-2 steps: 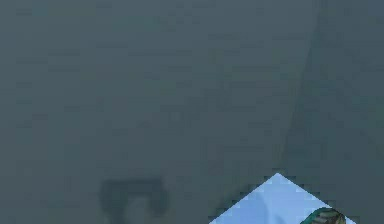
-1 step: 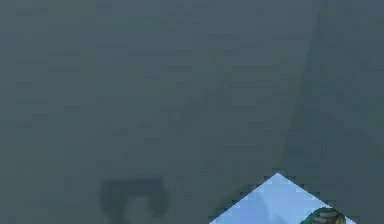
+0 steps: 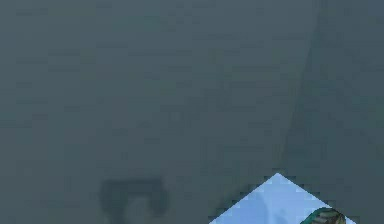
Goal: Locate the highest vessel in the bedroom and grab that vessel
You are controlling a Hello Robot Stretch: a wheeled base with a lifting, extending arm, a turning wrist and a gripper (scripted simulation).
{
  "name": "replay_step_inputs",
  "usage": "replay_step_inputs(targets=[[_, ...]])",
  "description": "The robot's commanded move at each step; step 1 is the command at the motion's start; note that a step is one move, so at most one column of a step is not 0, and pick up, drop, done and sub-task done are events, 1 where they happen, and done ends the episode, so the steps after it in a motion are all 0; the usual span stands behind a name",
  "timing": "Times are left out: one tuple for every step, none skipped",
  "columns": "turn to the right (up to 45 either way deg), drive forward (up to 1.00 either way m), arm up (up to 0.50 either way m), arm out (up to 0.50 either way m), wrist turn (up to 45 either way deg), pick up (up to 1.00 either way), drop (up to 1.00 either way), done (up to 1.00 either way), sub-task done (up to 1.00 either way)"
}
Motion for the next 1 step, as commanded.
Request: replay_step_inputs(targets=[[0.0,0.0,0.0,0.0,45.0,0.0,0.0,0.0,0.0]])
